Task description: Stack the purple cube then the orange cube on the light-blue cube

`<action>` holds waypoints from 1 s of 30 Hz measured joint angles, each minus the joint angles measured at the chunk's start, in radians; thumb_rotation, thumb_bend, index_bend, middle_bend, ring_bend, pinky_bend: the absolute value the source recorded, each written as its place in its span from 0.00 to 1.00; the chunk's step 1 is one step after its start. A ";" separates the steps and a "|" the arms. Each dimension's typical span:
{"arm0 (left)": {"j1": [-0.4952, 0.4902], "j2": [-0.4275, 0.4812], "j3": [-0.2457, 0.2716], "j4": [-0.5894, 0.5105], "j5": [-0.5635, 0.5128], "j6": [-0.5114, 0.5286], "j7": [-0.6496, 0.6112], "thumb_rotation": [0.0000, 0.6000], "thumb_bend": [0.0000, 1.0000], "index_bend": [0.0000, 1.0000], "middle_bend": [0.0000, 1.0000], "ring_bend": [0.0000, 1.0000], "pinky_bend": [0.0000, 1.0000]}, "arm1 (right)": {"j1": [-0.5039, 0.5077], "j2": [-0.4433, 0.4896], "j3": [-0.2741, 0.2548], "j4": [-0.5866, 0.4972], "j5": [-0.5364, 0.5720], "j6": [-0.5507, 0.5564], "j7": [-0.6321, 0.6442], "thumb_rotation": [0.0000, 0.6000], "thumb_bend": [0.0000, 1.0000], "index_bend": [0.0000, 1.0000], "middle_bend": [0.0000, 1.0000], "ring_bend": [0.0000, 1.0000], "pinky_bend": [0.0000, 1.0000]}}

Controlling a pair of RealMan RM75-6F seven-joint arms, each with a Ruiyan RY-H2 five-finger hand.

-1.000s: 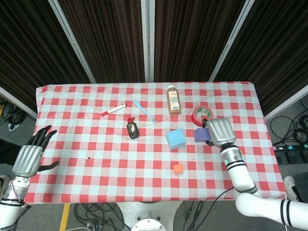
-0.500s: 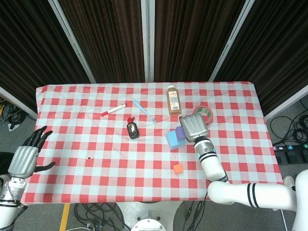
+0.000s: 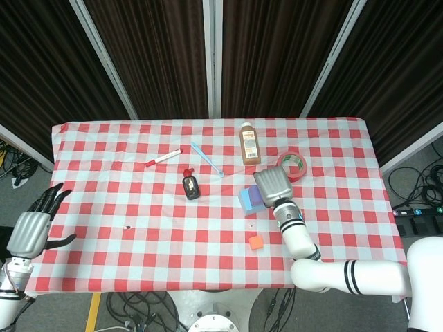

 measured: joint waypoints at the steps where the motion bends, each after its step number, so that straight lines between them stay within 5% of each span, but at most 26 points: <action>1: 0.000 0.000 0.000 0.001 0.000 0.000 -0.001 1.00 0.16 0.15 0.12 0.07 0.21 | 0.002 -0.002 -0.001 0.003 0.002 0.000 0.001 1.00 0.13 0.58 1.00 1.00 0.99; 23: -0.012 -0.005 -0.014 0.005 -0.022 -0.022 0.000 1.00 0.16 0.15 0.12 0.06 0.21 | 0.051 -0.042 -0.023 0.074 0.051 -0.021 0.015 1.00 0.14 0.55 1.00 1.00 0.99; 30: -0.012 -0.004 -0.015 0.003 -0.018 -0.019 0.000 1.00 0.16 0.15 0.12 0.07 0.21 | 0.059 -0.040 -0.031 0.070 0.062 -0.025 0.014 1.00 0.09 0.34 1.00 1.00 0.99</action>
